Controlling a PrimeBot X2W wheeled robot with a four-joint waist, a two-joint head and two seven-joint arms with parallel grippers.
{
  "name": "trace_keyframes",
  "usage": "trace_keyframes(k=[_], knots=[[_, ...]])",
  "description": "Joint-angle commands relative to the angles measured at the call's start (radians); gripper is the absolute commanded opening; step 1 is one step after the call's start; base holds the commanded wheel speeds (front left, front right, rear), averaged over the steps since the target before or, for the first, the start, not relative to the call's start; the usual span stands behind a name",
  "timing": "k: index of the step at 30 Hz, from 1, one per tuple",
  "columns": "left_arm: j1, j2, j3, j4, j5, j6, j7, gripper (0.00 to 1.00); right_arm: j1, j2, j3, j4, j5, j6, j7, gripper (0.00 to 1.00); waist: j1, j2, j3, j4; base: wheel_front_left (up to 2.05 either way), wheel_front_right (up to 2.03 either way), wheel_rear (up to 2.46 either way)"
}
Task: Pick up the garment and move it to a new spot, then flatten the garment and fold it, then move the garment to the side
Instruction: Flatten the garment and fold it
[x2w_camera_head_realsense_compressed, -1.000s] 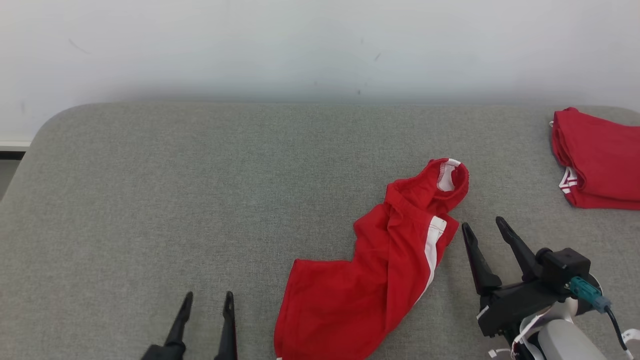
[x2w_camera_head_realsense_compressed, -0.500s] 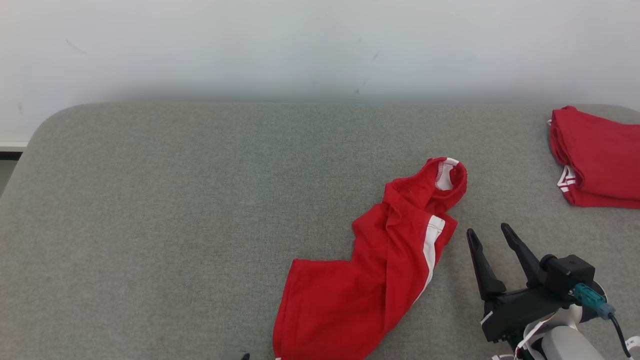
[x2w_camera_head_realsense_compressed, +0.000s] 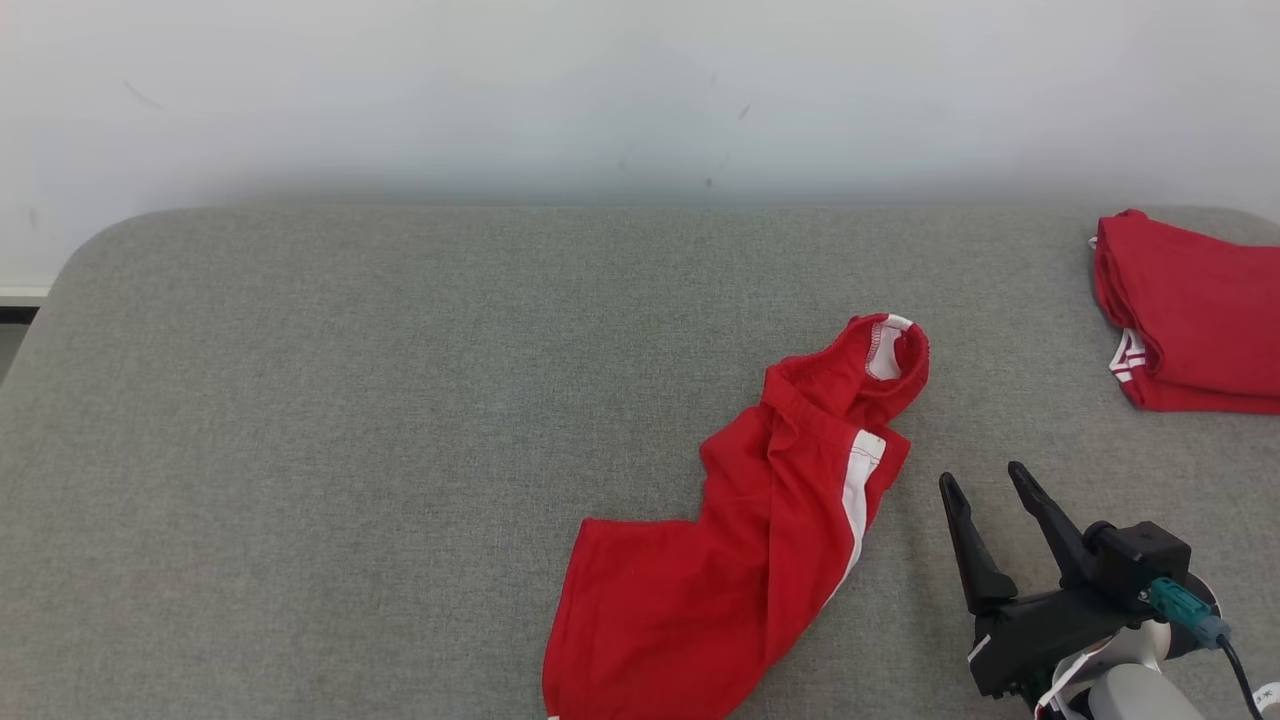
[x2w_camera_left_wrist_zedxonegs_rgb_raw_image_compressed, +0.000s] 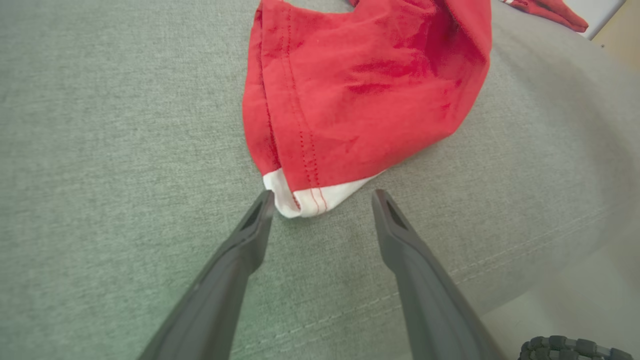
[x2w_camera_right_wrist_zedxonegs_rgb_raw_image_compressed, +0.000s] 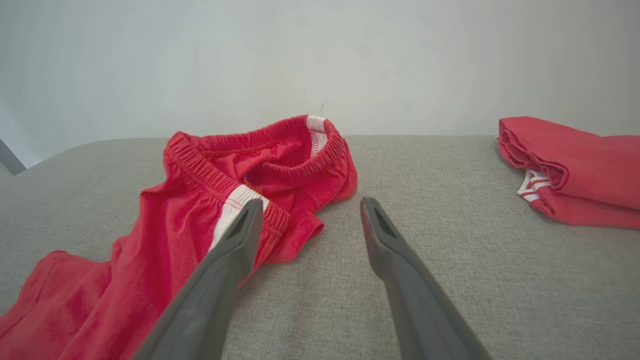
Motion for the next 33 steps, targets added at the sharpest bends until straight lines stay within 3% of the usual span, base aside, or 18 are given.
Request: trace_keyframes(k=[1,12,13,14,15,24,33], knots=[[-0.011,0.000,-0.006,0.008,-0.001,-0.002,-0.003,1.00,-0.003,-0.003,0.001,0.003,-0.002,-0.003,-0.004,1.00,0.0000,0.0000,0.000,0.001,0.00,0.00,0.00],[-0.090,0.000,-0.040,0.114,-0.045,-0.005,-0.003,1.00,-0.015,-0.002,0.011,0.014,-0.002,-0.003,-0.004,1.00,0.0000,0.0000,0.005,0.000,0.00,0.00,0.00],[-0.097,0.000,-0.043,0.122,-0.056,-0.006,-0.003,0.88,-0.015,-0.001,0.011,0.014,-0.003,-0.003,-0.004,1.00,0.0000,0.0000,0.005,-0.001,0.00,0.00,0.00],[-0.111,0.000,-0.051,0.142,-0.066,-0.006,-0.003,0.19,-0.015,-0.002,0.012,0.016,-0.003,-0.003,-0.004,1.00,0.0000,0.0000,0.006,-0.003,0.00,0.00,0.00],[-0.118,0.000,-0.054,0.147,-0.067,-0.006,-0.003,0.00,-0.016,-0.004,0.013,0.016,-0.003,-0.003,-0.004,1.00,0.0000,0.0000,0.006,-0.003,0.00,0.00,0.00],[-0.099,0.001,0.018,0.114,-0.065,0.015,-0.003,0.00,-0.011,-0.010,0.006,0.029,-0.003,-0.003,-0.004,1.00,0.0000,0.0000,0.002,0.011,0.00,0.00,0.00],[-0.084,0.004,0.058,0.089,-0.028,0.002,-0.003,0.00,-0.013,-0.014,0.043,0.056,0.003,-0.003,-0.004,1.00,0.0000,0.0000,0.000,0.024,0.00,0.00,0.00]])
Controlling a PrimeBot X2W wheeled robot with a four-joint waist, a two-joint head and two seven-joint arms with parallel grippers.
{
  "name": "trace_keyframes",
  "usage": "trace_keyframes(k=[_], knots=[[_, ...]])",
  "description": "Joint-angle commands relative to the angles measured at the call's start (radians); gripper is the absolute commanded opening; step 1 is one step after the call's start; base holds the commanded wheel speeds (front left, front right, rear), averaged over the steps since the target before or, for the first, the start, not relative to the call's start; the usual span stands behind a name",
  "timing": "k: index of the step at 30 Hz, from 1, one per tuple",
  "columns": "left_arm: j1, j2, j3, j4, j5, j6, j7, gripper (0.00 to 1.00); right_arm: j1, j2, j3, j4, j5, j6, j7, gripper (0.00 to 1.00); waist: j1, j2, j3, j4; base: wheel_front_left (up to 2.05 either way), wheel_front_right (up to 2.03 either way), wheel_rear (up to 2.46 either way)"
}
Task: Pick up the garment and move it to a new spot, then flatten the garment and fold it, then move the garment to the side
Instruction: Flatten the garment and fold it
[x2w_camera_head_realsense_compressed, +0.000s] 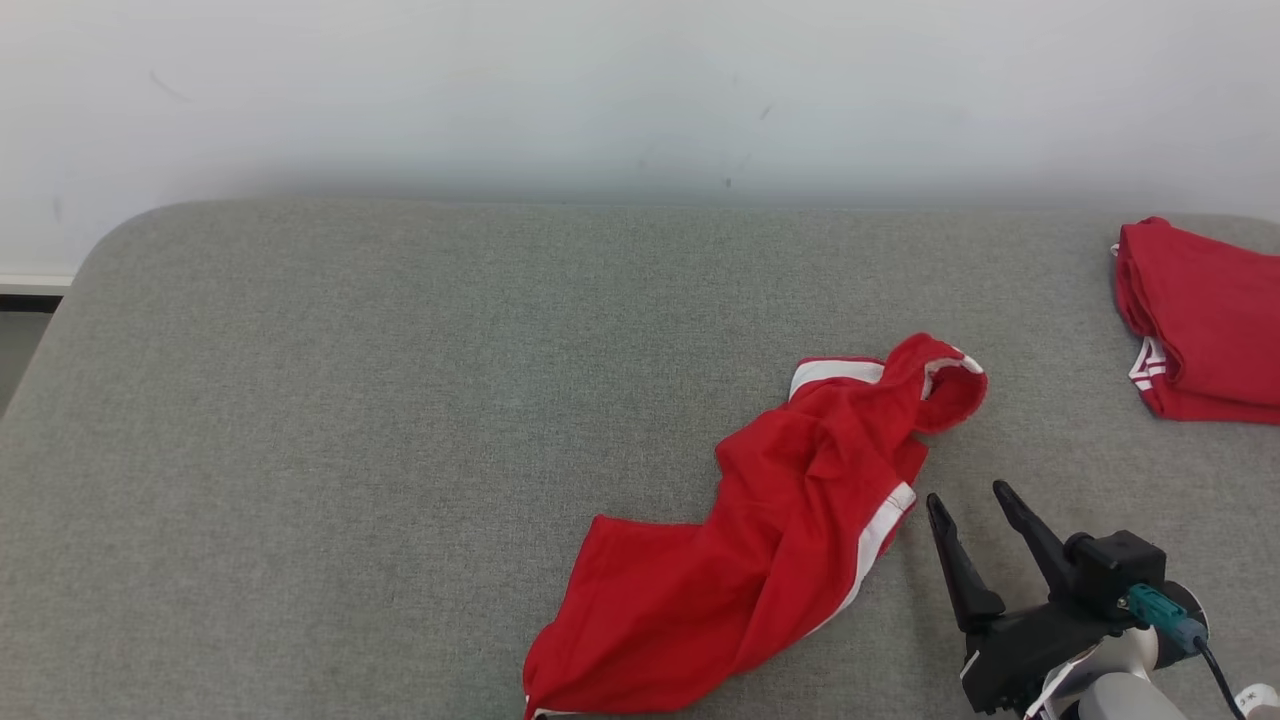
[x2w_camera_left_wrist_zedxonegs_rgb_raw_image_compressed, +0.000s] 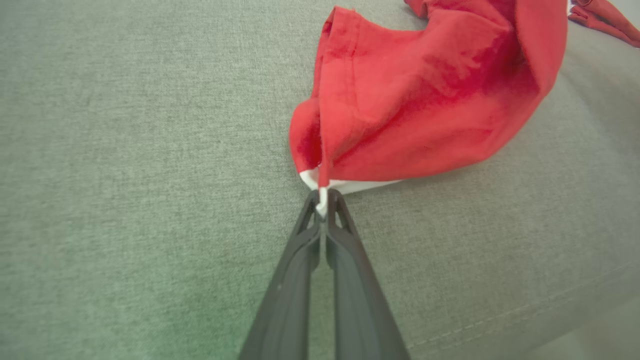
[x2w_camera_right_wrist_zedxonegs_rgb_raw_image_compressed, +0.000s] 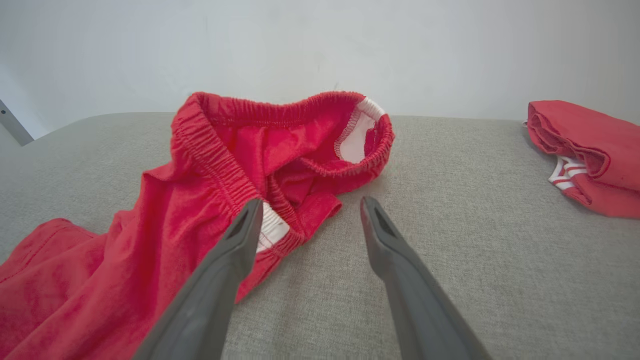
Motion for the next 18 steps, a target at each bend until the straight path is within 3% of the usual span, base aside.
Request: trace_keyframes(k=[1,2,3,11,18], knots=[[0.002,0.002,0.005,-0.005,0.006,-0.007,-0.003,0.27,-0.003,-0.005,0.013,0.004,0.006,-0.003,-0.001,1.00,0.0000,0.0000,0.000,0.000,0.00,0.00,0.00],[0.001,0.001,0.006,-0.007,0.010,-0.004,-0.003,0.49,-0.003,-0.009,0.023,0.011,0.008,-0.003,0.003,1.00,0.0000,0.0000,0.000,-0.001,0.00,0.00,0.00],[0.001,0.001,0.006,-0.010,0.013,-0.005,-0.003,1.00,-0.004,-0.015,0.031,0.016,0.007,-0.003,0.004,1.00,0.0000,0.0000,0.000,-0.001,0.00,0.00,0.00],[0.029,-0.001,0.033,-0.050,0.026,0.001,-0.003,1.00,0.025,-0.065,0.088,0.030,0.023,-0.003,0.008,1.00,0.0000,0.0000,-0.001,0.000,0.00,0.00,0.00],[0.086,-0.002,0.074,-0.211,0.000,0.024,-0.003,1.00,0.063,-0.076,0.089,-0.018,0.060,-0.003,0.001,1.00,0.0000,0.0000,0.003,-0.003,0.00,0.00,0.00]])
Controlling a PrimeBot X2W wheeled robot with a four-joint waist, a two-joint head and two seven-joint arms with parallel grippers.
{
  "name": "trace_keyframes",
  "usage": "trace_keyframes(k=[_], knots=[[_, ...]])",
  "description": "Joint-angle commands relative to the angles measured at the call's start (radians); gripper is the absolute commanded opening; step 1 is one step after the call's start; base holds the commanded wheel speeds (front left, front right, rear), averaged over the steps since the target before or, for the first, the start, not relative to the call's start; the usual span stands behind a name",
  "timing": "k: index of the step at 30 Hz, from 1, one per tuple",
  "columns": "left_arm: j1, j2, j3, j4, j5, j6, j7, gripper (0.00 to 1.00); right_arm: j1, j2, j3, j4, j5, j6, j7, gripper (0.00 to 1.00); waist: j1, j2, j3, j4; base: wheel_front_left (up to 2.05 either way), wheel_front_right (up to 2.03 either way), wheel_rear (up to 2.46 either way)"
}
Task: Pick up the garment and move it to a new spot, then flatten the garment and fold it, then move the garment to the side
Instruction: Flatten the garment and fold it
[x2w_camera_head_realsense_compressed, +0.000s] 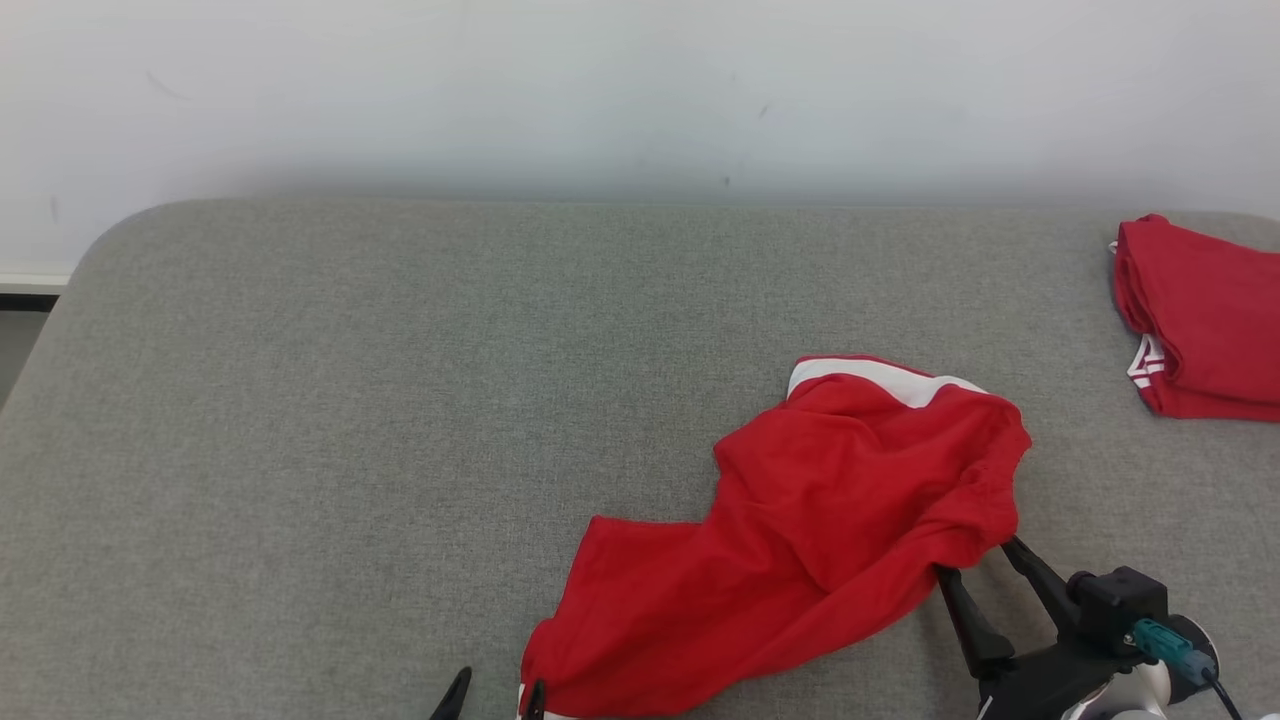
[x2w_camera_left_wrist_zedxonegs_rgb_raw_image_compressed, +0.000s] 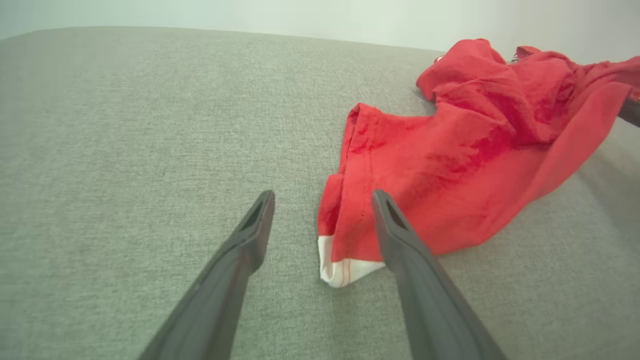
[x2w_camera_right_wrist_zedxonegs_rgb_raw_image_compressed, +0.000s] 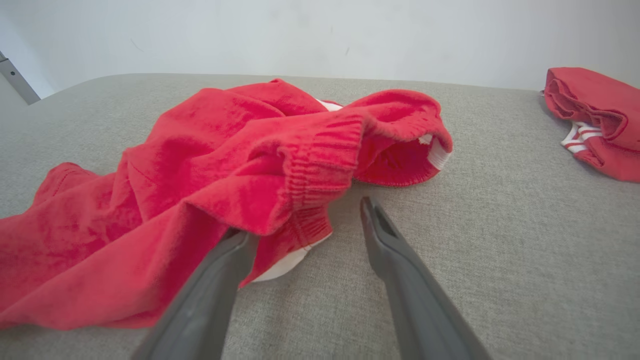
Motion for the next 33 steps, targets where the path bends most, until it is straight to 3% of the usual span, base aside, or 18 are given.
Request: trace_keyframes(k=[1,8,9,10,11,23,33], knots=[[0.022,0.000,0.005,-0.032,-0.005,0.007,-0.003,1.00,0.012,-0.004,0.000,-0.005,0.008,-0.003,-0.005,1.00,0.0000,0.0000,0.001,-0.002,0.00,0.00,0.00],[0.038,0.000,0.015,-0.100,-0.010,0.026,-0.003,1.00,-0.020,0.015,0.011,-0.007,0.016,-0.003,-0.008,1.00,0.0000,0.0000,-0.005,0.003,0.00,0.00,0.00],[0.037,0.000,0.016,-0.103,-0.010,0.029,-0.003,1.00,-0.023,0.017,0.015,-0.003,0.018,-0.003,-0.008,0.71,0.0000,0.0000,-0.006,0.004,0.00,0.00,0.00],[0.036,0.000,0.019,-0.107,-0.010,0.032,-0.003,1.00,-0.027,0.018,0.023,-0.002,0.019,-0.003,-0.009,0.29,0.0000,0.0000,-0.007,0.004,0.00,0.00,0.00],[0.035,0.000,0.022,-0.111,-0.011,0.033,-0.003,1.00,-0.033,0.018,0.028,-0.005,0.018,-0.003,-0.009,0.00,0.0000,0.0000,-0.007,0.005,0.00,0.00,0.00],[0.011,0.000,0.046,-0.145,-0.034,0.055,-0.003,1.00,-0.168,0.048,0.049,-0.049,-0.014,-0.003,0.000,0.00,0.0000,0.0000,0.017,0.014,0.00,0.00,0.00],[-0.045,0.000,-0.010,-0.127,-0.049,0.056,-0.003,1.00,-0.464,0.152,0.157,0.245,-0.042,-0.003,0.115,0.00,0.0000,0.0000,0.064,0.084,0.00,0.00,0.00]])
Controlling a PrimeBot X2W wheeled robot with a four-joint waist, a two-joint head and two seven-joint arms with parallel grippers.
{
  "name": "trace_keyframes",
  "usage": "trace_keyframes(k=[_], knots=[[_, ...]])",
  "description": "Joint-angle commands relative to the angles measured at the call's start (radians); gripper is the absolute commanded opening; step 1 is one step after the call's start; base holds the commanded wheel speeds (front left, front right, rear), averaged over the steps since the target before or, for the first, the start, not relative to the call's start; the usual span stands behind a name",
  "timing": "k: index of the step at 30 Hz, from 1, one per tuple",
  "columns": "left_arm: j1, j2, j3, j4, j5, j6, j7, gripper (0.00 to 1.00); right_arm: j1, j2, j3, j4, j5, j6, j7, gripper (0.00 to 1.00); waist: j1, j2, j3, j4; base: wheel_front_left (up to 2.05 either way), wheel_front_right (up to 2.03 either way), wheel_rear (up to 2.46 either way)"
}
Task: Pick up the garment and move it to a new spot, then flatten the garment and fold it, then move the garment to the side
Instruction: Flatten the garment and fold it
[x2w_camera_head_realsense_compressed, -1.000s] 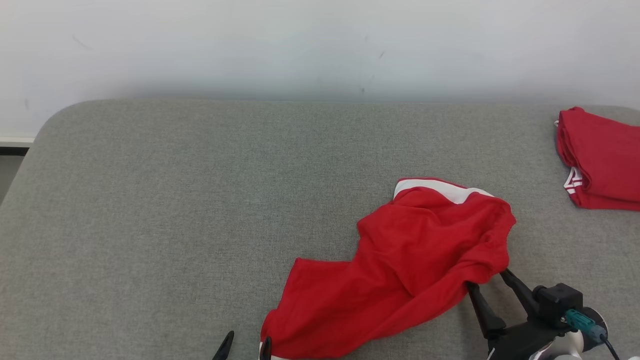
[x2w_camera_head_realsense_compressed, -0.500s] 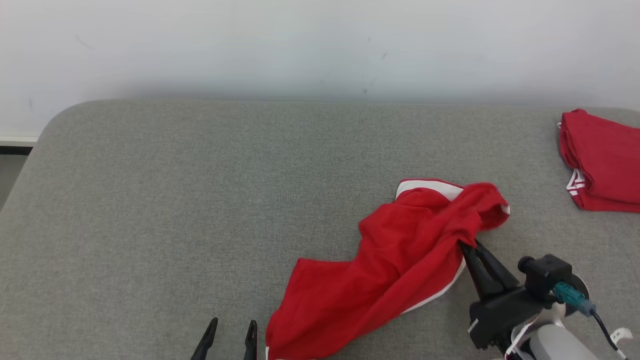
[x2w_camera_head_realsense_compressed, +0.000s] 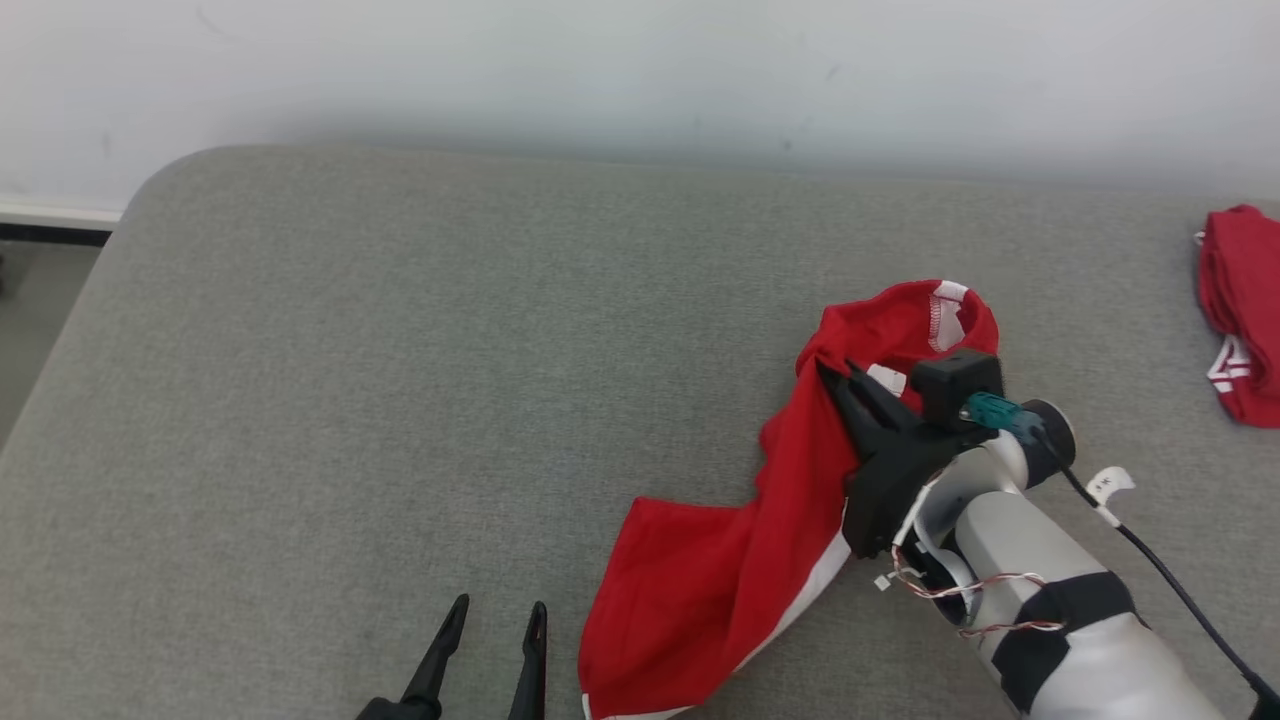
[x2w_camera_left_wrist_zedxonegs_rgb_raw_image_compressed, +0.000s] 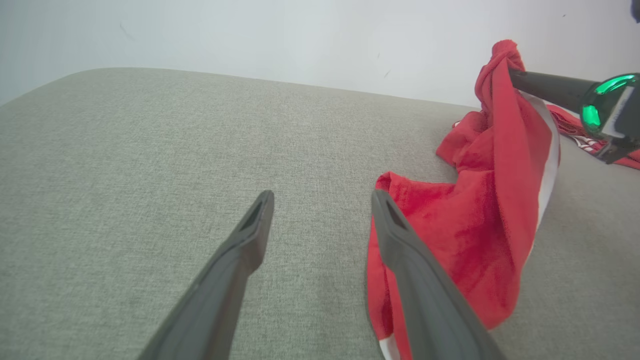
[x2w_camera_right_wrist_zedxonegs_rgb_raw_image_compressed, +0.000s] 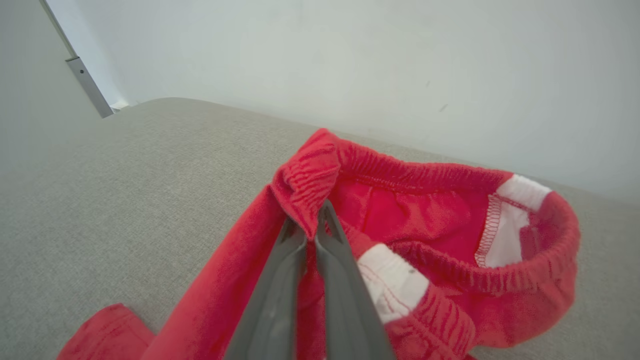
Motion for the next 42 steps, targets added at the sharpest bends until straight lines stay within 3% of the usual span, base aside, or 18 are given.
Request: trace_keyframes(k=[1,3,4,9,13,21,24,34,42], knots=[[-0.013,0.000,-0.007,0.002,-0.006,0.006,-0.003,1.00,-0.015,0.013,0.010,0.028,-0.004,-0.003,0.002,0.00,-0.0001,-0.0001,0.015,0.027,0.00,0.00,0.00],[-0.018,0.000,-0.020,0.003,-0.013,0.010,-0.003,1.00,-0.043,0.027,0.031,0.097,0.006,-0.003,-0.002,0.77,-0.0001,-0.0001,0.016,0.037,0.00,0.00,0.00],[-0.017,0.000,-0.026,0.004,-0.015,0.013,-0.003,1.00,-0.054,0.031,0.038,0.124,0.013,-0.003,-0.012,1.00,-0.0001,-0.0001,0.016,0.041,0.00,0.00,0.00],[-0.003,0.000,-0.027,0.002,-0.023,0.026,-0.003,1.00,-0.080,0.026,0.087,0.185,0.044,-0.003,-0.078,1.00,-0.0001,-0.0001,0.005,0.031,0.00,0.00,0.00],[0.015,0.000,-0.013,0.004,-0.017,0.025,-0.003,1.00,-0.075,-0.006,0.137,0.157,0.091,-0.003,-0.104,1.00,-0.0001,-0.0001,-0.012,0.005,0.00,0.00,0.00],[0.036,0.000,-0.003,0.011,0.002,0.008,-0.003,1.00,-0.049,-0.167,0.228,0.003,0.192,-0.003,-0.118,1.00,-0.0001,-0.0001,-0.019,-0.037,0.00,0.00,0.00],[0.049,0.000,-0.012,0.036,0.018,-0.011,-0.003,1.00,-0.061,-0.201,0.248,-0.015,0.206,-0.003,-0.107,1.00,-0.0001,-0.0001,-0.017,-0.040,0.00,0.00,0.00],[0.075,-0.001,-0.070,0.154,0.068,-0.068,-0.003,1.00,-0.088,-0.236,0.346,-0.027,0.261,-0.003,-0.033,1.00,-0.0001,-0.0001,-0.026,-0.026,0.00,0.00,0.00],[0.048,0.000,-0.136,0.193,0.033,-0.080,-0.003,1.00,-0.112,-0.267,0.428,-0.010,0.307,-0.003,0.011,1.00,-0.0001,-0.0001,-0.026,-0.007,0.00,0.00,0.00]])
